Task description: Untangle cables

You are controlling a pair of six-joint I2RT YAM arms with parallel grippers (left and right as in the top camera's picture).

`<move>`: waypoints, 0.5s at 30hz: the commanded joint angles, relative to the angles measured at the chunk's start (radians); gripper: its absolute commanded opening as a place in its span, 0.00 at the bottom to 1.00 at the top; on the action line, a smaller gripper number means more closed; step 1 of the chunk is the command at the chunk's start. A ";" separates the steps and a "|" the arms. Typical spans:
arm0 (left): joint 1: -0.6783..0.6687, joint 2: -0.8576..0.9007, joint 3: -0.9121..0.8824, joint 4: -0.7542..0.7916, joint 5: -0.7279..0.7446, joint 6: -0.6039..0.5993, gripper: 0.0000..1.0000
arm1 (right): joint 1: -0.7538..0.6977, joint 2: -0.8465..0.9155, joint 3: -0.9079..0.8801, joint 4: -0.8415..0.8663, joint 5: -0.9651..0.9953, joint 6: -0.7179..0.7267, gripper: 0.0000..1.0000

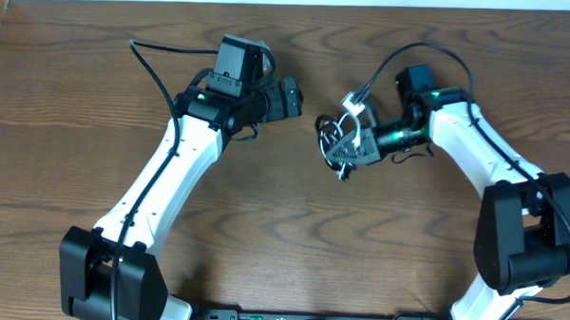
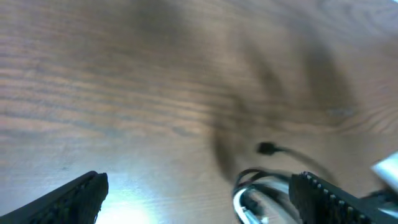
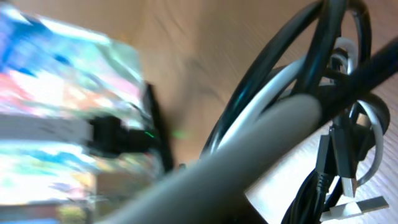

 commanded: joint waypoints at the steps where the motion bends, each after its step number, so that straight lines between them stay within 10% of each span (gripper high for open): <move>1: -0.002 0.014 0.008 -0.014 0.011 0.046 0.96 | -0.040 -0.030 0.013 0.005 -0.151 0.126 0.01; 15: -0.001 0.018 0.008 0.051 0.332 0.338 0.97 | -0.060 -0.033 0.013 -0.223 -0.157 -0.224 0.01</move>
